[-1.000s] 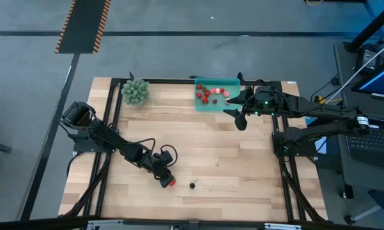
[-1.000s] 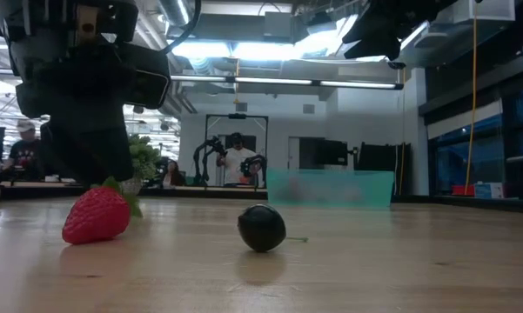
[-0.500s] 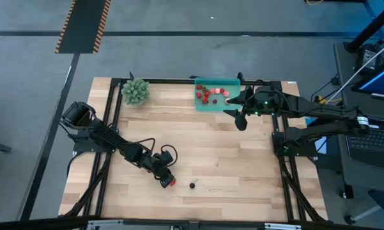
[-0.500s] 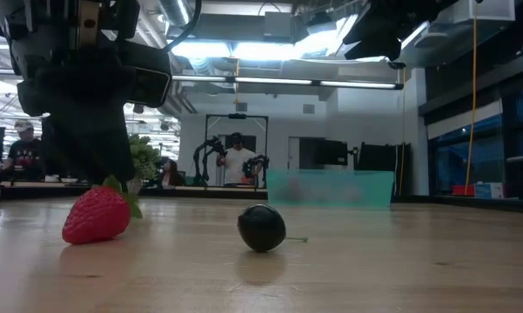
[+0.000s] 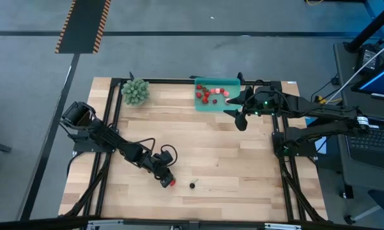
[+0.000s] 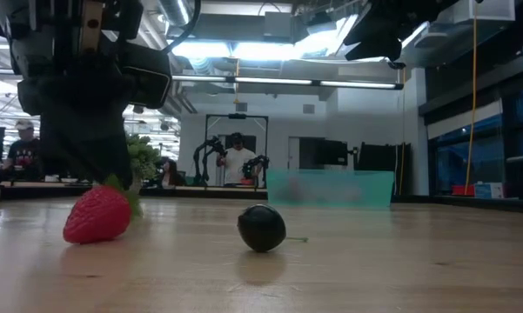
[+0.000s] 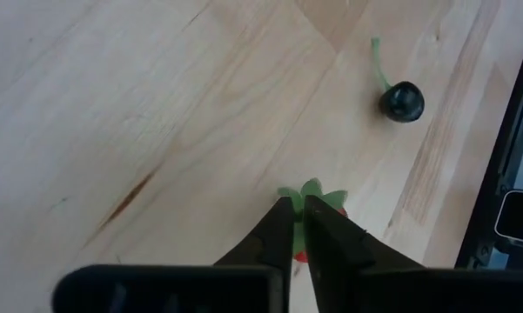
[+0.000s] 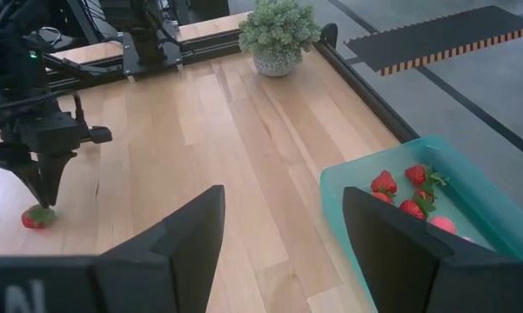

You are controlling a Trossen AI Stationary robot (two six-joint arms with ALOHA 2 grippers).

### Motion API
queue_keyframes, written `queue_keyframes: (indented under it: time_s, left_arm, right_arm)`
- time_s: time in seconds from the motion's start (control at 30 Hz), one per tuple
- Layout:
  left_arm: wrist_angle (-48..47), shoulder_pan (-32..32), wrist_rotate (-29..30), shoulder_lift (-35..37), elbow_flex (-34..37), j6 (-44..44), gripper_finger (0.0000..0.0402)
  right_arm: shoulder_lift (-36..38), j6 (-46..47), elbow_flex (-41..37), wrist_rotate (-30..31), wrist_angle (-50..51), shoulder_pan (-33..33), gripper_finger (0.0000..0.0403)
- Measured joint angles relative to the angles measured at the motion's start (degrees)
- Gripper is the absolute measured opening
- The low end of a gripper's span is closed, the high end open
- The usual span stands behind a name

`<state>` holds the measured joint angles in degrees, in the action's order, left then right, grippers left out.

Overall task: Pick and placing Produce into tupperware
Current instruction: Put the strawberry into the blue bin

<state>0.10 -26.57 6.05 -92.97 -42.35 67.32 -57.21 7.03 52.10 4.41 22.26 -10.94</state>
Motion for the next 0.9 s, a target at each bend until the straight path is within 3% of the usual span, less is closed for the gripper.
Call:
queue_keyframes:
  time_s: [0.3, 0.53, 0.73, 0.9]
  left_arm:
    - [0.54, 0.09, 0.01, 0.0, 0.0, 0.38, 0.0004]
    - [7.08, 0.77, -0.75, 2.35, -0.09, -0.58, 0.0002]
    - [11.89, 2.24, 1.18, 6.12, -0.09, -5.99, 0.0002]
    - [16.28, 6.0, 3.47, 9.34, -0.09, -13.51, 0.0001]
  right_arm:
    - [0.0, 0.0, 0.0, 0.01, -0.02, -0.02, 0.0236]
    - [0.0, 0.0, 0.0, 0.0, -0.02, 0.0, 0.0236]
    - [0.02, -0.03, 0.0, 0.01, -0.42, 0.0, 0.0236]
    - [0.07, -4.57, 0.02, -0.14, -10.85, -0.01, 0.0236]
